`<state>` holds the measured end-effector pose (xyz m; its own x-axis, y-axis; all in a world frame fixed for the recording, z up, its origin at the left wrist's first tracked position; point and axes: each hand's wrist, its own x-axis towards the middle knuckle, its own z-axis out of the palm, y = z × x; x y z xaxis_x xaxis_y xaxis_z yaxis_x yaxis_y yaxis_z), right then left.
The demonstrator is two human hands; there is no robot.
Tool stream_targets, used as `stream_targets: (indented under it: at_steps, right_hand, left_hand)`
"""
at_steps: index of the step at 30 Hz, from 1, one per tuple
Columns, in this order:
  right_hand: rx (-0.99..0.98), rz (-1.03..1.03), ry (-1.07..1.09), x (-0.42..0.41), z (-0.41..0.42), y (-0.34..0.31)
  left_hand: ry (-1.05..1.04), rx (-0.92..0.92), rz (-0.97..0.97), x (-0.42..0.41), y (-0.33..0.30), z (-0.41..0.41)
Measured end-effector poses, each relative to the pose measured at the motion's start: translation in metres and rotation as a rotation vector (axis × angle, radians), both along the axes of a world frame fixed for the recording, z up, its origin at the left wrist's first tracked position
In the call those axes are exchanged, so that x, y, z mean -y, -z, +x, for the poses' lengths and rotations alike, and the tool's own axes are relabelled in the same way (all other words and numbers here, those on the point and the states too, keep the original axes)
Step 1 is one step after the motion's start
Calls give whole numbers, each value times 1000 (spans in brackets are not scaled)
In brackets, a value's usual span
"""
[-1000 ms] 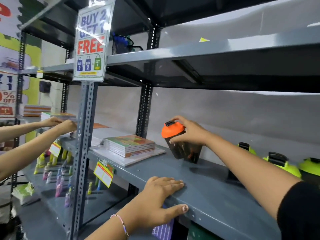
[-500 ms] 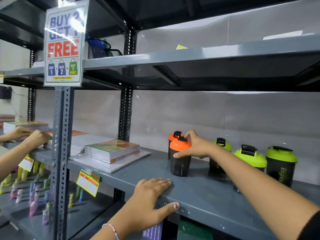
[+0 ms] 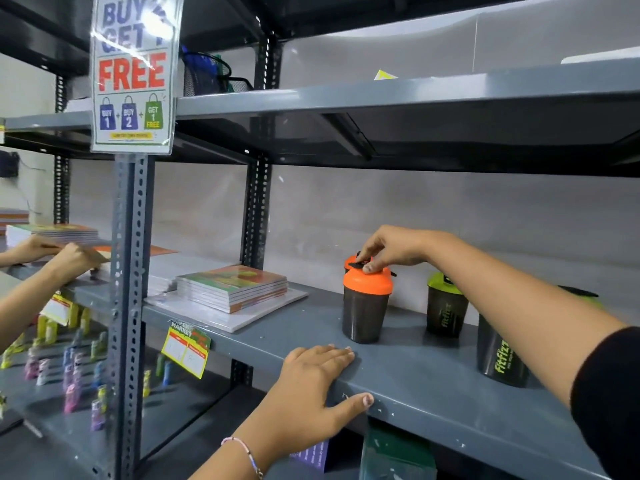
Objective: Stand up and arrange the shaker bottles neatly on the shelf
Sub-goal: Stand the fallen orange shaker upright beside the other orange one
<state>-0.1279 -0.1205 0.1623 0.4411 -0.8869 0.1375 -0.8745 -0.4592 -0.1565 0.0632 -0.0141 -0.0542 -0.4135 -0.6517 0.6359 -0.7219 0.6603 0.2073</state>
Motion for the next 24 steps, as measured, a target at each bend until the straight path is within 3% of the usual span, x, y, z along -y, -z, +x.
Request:
stream_targets:
  at_steps: [5, 11, 20, 24]
  right_hand:
    - [67, 19, 117, -1, 22, -3]
    - [2, -13, 323, 2, 41, -5]
    - [145, -89, 601, 18, 33, 18]
    - [102, -101, 673, 29, 42, 10]
  left_hand:
    - [4, -20, -7, -2, 1, 2]
    - [-7, -52, -33, -2, 3, 3]
    - [-9, -50, -29, -10, 13, 2]
    - [-11, -71, -59, -5, 7, 8]
